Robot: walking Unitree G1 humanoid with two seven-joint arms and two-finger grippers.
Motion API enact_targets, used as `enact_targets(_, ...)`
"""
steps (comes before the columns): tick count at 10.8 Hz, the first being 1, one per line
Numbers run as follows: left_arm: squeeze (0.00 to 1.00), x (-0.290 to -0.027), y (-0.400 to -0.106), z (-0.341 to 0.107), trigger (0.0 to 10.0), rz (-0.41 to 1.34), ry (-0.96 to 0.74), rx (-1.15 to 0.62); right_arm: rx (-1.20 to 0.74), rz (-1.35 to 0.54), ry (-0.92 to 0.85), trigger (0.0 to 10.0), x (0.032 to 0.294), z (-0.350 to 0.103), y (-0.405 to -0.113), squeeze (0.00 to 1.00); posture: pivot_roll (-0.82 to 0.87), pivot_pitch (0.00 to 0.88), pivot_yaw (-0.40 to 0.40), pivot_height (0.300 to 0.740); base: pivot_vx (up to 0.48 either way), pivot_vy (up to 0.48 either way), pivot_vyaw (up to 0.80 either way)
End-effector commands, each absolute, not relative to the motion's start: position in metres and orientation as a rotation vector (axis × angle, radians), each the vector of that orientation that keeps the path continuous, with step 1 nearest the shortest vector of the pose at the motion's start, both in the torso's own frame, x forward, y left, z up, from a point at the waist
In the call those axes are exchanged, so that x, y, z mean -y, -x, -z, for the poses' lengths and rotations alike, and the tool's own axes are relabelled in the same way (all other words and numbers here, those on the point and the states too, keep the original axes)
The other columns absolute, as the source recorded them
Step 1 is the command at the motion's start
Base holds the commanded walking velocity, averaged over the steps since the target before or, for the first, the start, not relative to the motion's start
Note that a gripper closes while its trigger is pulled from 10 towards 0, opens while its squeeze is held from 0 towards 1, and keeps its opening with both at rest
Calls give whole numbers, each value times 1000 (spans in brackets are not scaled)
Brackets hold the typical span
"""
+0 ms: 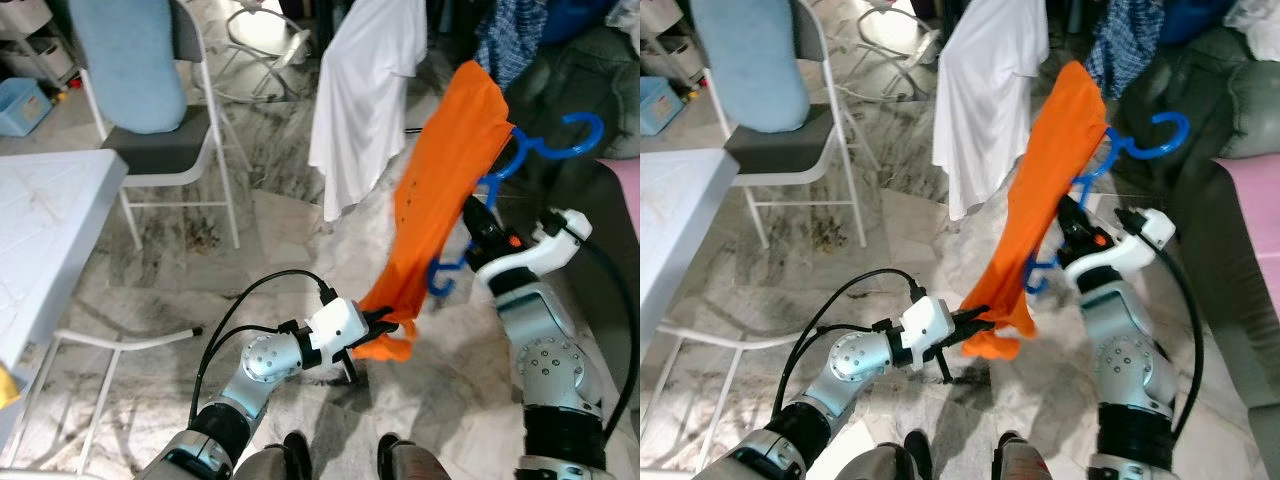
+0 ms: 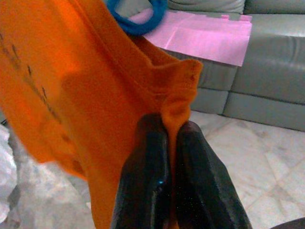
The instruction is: Hang hanger
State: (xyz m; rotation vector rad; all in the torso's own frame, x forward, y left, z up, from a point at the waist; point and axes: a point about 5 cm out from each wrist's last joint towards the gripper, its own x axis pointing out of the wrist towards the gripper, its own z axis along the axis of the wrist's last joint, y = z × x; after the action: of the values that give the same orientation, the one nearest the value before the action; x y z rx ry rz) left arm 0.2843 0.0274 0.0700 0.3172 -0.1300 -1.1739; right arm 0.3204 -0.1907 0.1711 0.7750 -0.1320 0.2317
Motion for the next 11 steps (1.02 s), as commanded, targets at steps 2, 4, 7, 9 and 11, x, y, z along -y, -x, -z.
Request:
enact_targets(2, 0, -30, -275, -52, 10000, 1200, -355, 61, 238, -336, -784, 10000, 183, -203, -316, 0, -224, 189, 99, 740, 0, 0, 0)
enact_targets(4, 0, -26, -275, -54, 10000, 1193, -366, 81, 241, -314, -741, 10000, 187, -204, -317, 0, -229, 192, 97, 740, 0, 0, 0)
enact_targets(7, 0, 0, -275, -81, 10000, 1233, -305, 226, 207, -236, -527, 10000, 185, -184, -319, 0, -226, 203, 95, 740, 0, 0, 0)
enact_targets(9, 0, 8, -276, -91, 10000, 1245, -265, 262, 220, -220, -508, 10000, 182, -181, -323, 0, -224, 212, 97, 740, 0, 0, 0)
enact_targets(11, 0, 16, -275, -99, 10000, 1256, -194, 284, 217, -180, -471, 10000, 181, -174, -330, 0, -230, 228, 98, 740, 0, 0, 0)
